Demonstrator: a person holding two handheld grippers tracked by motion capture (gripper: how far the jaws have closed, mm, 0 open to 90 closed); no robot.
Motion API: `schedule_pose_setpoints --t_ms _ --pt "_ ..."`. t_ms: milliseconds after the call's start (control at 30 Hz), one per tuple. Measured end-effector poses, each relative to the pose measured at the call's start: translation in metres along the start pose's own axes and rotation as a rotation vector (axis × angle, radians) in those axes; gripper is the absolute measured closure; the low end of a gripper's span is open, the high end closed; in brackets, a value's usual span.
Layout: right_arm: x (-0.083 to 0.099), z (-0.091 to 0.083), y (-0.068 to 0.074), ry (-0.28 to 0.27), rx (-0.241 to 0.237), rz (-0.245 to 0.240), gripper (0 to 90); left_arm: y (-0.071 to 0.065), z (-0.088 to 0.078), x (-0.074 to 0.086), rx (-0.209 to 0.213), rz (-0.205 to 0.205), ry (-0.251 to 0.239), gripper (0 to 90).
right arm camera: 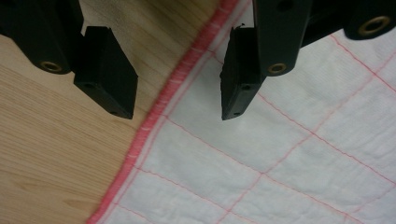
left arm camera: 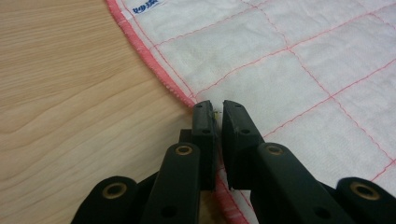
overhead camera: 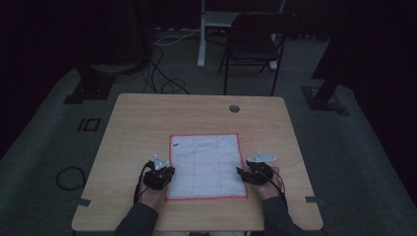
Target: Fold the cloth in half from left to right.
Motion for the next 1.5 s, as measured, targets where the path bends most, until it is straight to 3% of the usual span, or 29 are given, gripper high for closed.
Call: schedule_pose_setpoints --t_ms 200,300,367,467,600,900,1167,1500 --pt "0.000 0.000 0.000 -0.001 -0.001 0.000 46.1 0.017 -0.013 0.006 -0.033 -0.010 0.012 84.5" --pt "0.000 0.000 0.000 -0.001 -0.002 0.000 46.1 0.028 -0.018 0.008 -0.053 -0.043 0.012 85.2" --pt "0.000 0.000 0.001 0.000 -0.002 0.000 46.1 0.030 -0.020 0.008 -0.038 -0.077 0.007 86.4" --pt "0.000 0.001 0.002 0.003 -0.004 -0.004 46.2 0.029 -0.020 0.006 -0.022 -0.090 -0.003 87.1" --pt "0.000 0.002 0.003 0.004 -0.007 -0.006 46.1 0.023 -0.023 -0.003 0.012 -0.086 -0.041 87.2" --pt "0.000 0.002 0.004 0.004 -0.009 -0.007 46.2 -0.005 -0.026 -0.033 0.112 -0.031 -0.108 87.5" --pt "0.000 0.002 0.003 0.004 -0.009 -0.002 46.2 -0.027 -0.022 -0.052 0.171 0.008 -0.125 87.5" --pt "0.000 0.002 0.004 0.003 -0.010 -0.003 46.2 -0.050 -0.010 -0.065 0.227 0.041 -0.122 87.6"
Point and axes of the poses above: each handheld gripper's, and its own axes: z roughly forward along the jaws, x roughly out of its underside, y roughly to its left, the point moved 6 cm from there along z, roughly forward along the jaws, and after that the axes turned 11 degrees about x, right-handed, at the moved point
